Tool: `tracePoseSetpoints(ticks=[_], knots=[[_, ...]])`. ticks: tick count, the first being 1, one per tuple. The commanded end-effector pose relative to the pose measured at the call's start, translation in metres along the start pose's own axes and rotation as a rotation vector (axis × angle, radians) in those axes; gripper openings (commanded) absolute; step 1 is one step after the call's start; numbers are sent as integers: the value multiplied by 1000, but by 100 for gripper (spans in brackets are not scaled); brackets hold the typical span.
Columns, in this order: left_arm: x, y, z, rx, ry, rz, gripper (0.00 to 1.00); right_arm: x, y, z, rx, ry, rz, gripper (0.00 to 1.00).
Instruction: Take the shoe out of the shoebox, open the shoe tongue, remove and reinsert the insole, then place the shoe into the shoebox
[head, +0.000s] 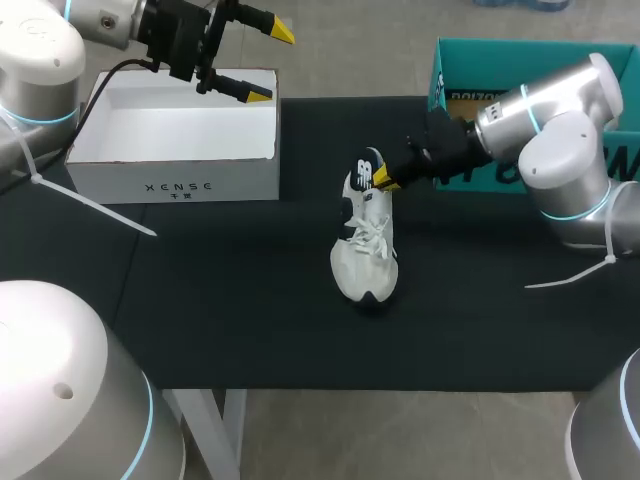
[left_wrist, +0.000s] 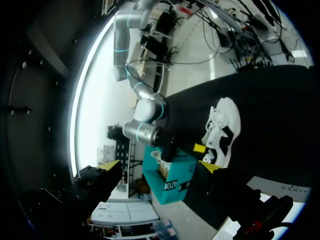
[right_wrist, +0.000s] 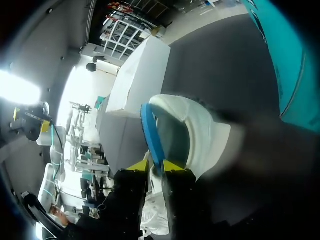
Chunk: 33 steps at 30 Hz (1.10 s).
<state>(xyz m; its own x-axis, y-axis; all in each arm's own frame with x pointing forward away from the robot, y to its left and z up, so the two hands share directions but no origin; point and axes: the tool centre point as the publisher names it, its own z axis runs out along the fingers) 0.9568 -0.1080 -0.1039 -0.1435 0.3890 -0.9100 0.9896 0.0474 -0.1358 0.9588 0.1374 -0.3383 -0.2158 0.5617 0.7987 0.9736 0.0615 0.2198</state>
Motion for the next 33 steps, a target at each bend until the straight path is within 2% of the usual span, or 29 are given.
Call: tracePoseSetpoints(ticks=[1, 13, 16, 17, 33], knots=[[-1, 0, -1, 2, 5, 1, 100, -1, 12, 0, 19, -6, -7, 16], [-1, 0, -1, 2, 5, 1, 100, -1, 25, -2, 32, -12, -27, 18], [-1, 0, -1, 2, 5, 1, 100, -2, 26, -3, 31, -16, -30, 12], [-1, 0, -1, 2, 5, 1, 100, -2, 26, -3, 31, -16, -29, 0], [-1, 0, -1, 2, 5, 1, 100, 1, -5, 13, 29, 14, 24, 0]])
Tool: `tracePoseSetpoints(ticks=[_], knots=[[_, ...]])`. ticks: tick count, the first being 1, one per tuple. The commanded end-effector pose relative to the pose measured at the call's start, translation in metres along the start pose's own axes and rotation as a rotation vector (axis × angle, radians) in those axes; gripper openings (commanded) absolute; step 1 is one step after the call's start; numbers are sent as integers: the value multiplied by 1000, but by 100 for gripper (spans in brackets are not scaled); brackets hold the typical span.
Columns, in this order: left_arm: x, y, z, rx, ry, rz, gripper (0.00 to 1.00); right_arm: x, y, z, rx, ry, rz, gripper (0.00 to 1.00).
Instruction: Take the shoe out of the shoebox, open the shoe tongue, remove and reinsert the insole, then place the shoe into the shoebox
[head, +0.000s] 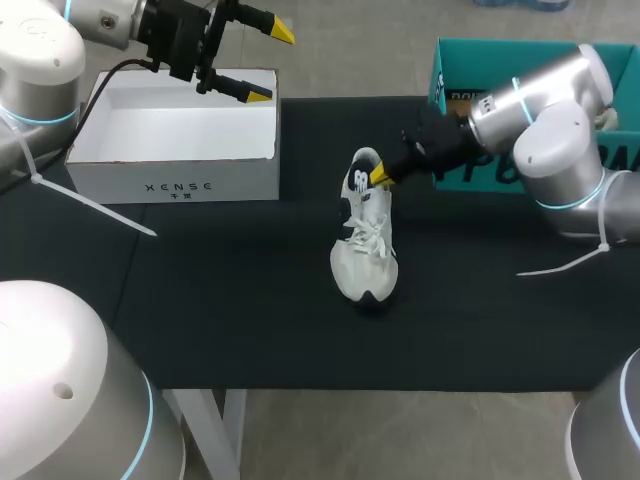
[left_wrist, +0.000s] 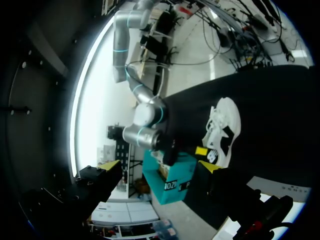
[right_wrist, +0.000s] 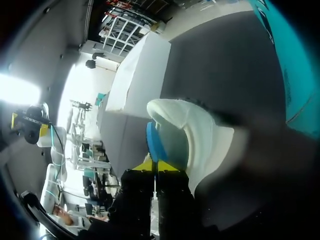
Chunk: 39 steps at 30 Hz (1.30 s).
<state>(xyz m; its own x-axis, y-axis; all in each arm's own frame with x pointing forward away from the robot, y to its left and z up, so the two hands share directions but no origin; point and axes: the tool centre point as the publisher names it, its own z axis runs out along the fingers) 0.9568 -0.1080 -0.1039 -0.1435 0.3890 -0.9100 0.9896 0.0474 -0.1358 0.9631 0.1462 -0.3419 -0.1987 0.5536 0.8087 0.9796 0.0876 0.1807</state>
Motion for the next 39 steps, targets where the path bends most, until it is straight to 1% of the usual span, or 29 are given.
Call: tracePoseSetpoints(ticks=[1, 6, 12, 13, 14, 15, 18, 20, 23, 24, 27, 31, 33, 35, 36, 39], knots=[[-1, 0, -1, 2, 5, 1, 100, 0, -11, 4, -14, 4, 9, 0], [-1, 0, -1, 2, 5, 1, 100, 0, -17, 6, -14, 8, 21, 0], [-1, 0, -1, 2, 5, 1, 100, 1, -15, 5, -17, 6, 20, 0], [-1, 0, -1, 2, 5, 1, 100, 0, -14, 3, -18, 5, 18, 7], [-1, 0, -1, 2, 5, 1, 100, 0, -12, 2, -21, 2, 14, 26], [-1, 0, -1, 2, 5, 1, 100, 0, -9, 1, -21, 0, 12, 29], [-1, 0, -1, 2, 5, 1, 100, -1, -2, -2, -18, -7, -1, 32], [-1, 0, -1, 2, 5, 1, 100, -1, 4, -3, -16, -11, -11, 31], [-1, 0, -1, 2, 5, 1, 100, -2, 10, -6, -12, -16, -21, 31], [-1, 0, -1, 2, 5, 1, 100, -2, 12, -6, -9, -20, -25, 29], [-1, 0, -1, 2, 5, 1, 100, -2, 16, -8, -9, -25, -32, 27], [-1, 0, -1, 2, 5, 1, 100, -3, 17, -7, -5, -26, -33, 22], [-1, 0, -1, 2, 5, 1, 100, -3, 17, -7, -5, -24, -32, 16], [-1, 0, -1, 2, 5, 1, 100, -4, 17, -6, -6, -23, -31, 4], [-1, 0, -1, 2, 5, 1, 100, -4, 17, -6, -6, -22, -31, 0], [-1, 0, -1, 2, 5, 1, 100, -5, 16, -4, -5, -20, -30, 0]])
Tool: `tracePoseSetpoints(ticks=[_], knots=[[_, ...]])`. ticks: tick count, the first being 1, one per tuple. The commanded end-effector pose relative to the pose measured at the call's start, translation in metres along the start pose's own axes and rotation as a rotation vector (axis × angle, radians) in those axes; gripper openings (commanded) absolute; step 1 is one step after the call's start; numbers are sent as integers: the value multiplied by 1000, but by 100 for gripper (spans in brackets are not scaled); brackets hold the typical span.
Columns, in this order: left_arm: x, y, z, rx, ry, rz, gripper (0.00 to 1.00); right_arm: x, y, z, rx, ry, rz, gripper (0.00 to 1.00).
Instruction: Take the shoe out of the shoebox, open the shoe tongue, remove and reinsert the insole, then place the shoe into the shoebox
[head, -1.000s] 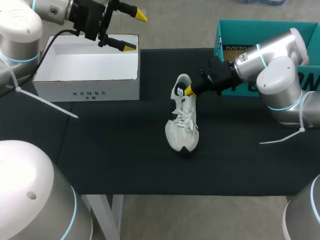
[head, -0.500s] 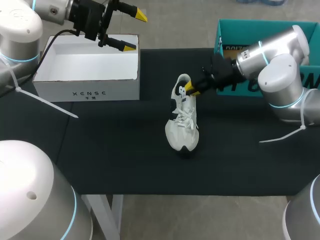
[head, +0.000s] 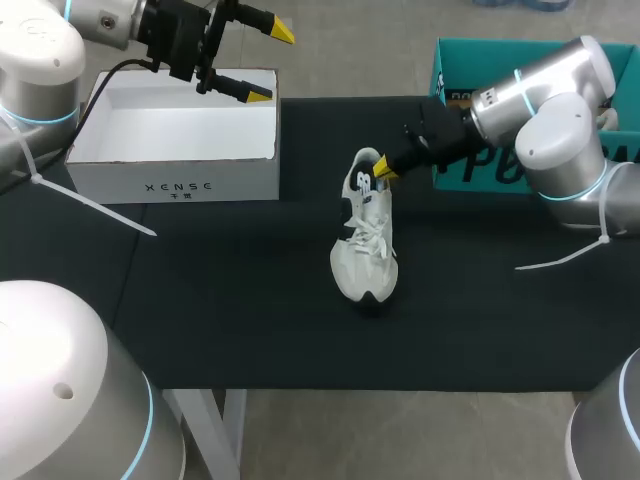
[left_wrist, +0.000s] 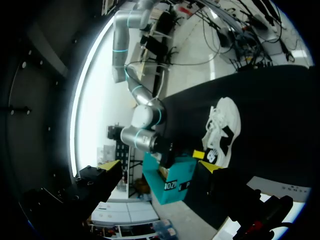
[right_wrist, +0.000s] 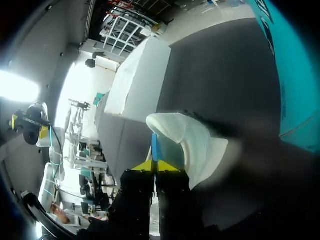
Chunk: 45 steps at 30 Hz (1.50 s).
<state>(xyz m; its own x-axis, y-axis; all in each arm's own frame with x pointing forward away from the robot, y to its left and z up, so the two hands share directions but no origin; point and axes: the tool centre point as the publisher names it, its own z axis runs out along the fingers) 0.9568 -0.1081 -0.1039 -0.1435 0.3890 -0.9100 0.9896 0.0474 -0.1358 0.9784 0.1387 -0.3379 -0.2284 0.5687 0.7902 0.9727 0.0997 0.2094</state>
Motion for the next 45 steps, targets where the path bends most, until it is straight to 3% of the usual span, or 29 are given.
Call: tracePoseSetpoints(ticks=[1, 19, 22, 23, 25, 26, 27, 37, 45], knots=[[-1, 0, -1, 2, 5, 1, 100, -1, 1, 5, 2, 2, 1, 0], [-1, 0, -1, 2, 5, 1, 100, -11, -5, 12, 31, 28, 50, 0], [-1, 0, -1, 2, 5, 1, 100, -10, -8, 12, 31, 28, 57, 5], [-1, 0, -1, 2, 5, 1, 100, -8, -9, 10, 23, 24, 58, 28], [-1, 0, -1, 2, 5, 1, 100, -3, -11, 7, 10, 11, 54, 63], [-1, 0, -1, 2, 5, 1, 100, 1, -11, 6, 4, 2, 53, 94], [-1, 0, -1, 2, 5, 1, 100, 3, -11, 4, 2, -7, 54, 100], [-1, 0, -1, 2, 5, 1, 100, 35, -12, -5, 25, -97, 49, 100], [-1, 0, -1, 2, 5, 1, 100, 30, -6, -8, 26, -102, 57, 100]])
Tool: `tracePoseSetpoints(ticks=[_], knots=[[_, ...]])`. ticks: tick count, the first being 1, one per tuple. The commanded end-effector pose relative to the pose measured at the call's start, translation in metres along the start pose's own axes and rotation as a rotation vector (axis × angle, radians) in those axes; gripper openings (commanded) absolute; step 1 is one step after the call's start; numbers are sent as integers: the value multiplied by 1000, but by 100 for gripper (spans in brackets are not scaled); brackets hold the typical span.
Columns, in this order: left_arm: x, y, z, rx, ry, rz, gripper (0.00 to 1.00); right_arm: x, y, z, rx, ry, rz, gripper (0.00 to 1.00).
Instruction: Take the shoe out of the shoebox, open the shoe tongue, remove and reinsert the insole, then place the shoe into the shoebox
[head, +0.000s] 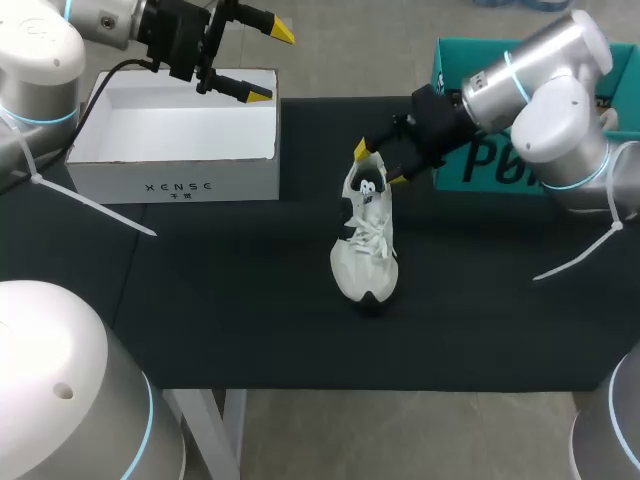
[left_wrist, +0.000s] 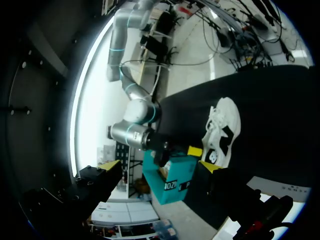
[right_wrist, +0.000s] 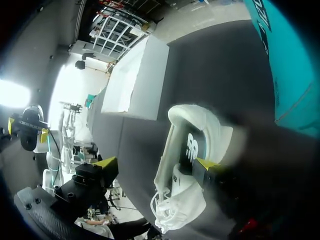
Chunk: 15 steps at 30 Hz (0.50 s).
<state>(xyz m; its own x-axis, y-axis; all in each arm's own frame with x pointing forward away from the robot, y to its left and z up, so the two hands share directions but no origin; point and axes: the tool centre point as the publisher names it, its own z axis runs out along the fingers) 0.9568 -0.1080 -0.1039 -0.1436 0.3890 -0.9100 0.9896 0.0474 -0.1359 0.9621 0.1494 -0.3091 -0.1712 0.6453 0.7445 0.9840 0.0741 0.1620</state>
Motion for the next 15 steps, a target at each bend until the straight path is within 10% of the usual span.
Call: tracePoseSetpoints(ticks=[1, 13, 15], knots=[[-1, 0, -1, 2, 5, 1, 100, -2, 4, 1, 18, -15, 1, 100], [-1, 0, -1, 2, 5, 1, 100, 36, 29, -7, -133, 96, -38, 100], [-1, 0, -1, 2, 5, 1, 100, 40, 29, -7, -108, 75, -15, 77]])
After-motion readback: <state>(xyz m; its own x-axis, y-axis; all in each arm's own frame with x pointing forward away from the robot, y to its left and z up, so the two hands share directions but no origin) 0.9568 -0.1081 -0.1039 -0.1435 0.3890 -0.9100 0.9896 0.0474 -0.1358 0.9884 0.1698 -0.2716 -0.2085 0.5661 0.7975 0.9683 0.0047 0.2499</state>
